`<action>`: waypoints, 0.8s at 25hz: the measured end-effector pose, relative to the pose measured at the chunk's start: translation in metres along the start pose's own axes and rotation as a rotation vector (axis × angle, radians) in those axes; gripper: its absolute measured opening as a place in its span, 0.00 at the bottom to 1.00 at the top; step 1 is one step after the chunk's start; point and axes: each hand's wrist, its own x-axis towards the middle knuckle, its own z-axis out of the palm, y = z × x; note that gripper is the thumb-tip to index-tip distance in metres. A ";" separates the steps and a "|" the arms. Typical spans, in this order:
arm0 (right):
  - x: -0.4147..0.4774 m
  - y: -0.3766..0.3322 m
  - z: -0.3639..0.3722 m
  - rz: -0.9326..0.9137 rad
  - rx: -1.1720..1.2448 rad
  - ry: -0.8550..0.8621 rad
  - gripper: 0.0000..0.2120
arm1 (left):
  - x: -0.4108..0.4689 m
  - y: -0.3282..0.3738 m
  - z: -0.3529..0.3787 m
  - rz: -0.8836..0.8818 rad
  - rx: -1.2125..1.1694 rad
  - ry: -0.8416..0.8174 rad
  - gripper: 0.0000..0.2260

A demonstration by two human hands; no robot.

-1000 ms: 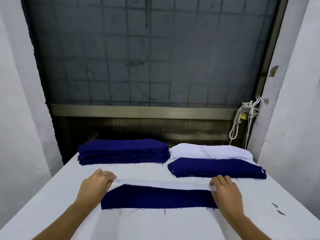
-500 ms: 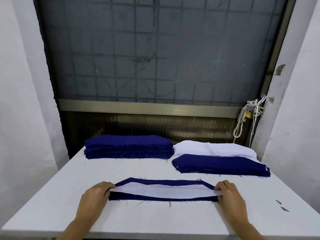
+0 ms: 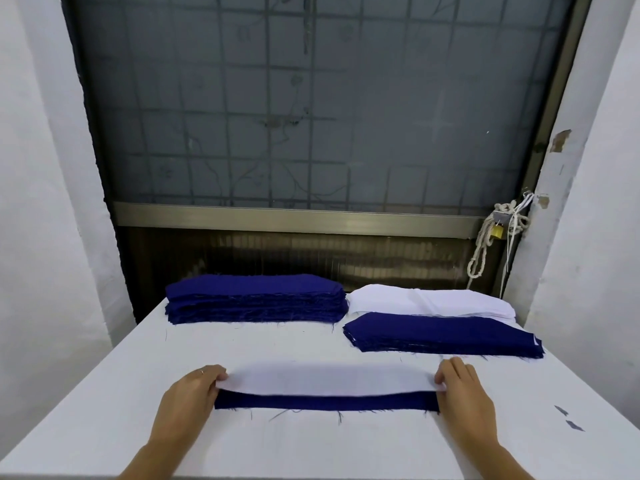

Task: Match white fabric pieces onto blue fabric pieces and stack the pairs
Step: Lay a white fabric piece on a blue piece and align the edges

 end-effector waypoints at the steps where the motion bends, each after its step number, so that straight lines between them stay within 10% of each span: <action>1: -0.002 0.003 0.002 0.008 -0.023 -0.025 0.15 | 0.000 -0.001 0.002 -0.020 0.024 -0.040 0.13; 20: 0.005 0.023 0.010 0.267 0.283 0.106 0.14 | 0.010 -0.008 0.005 -0.245 -0.178 -0.025 0.18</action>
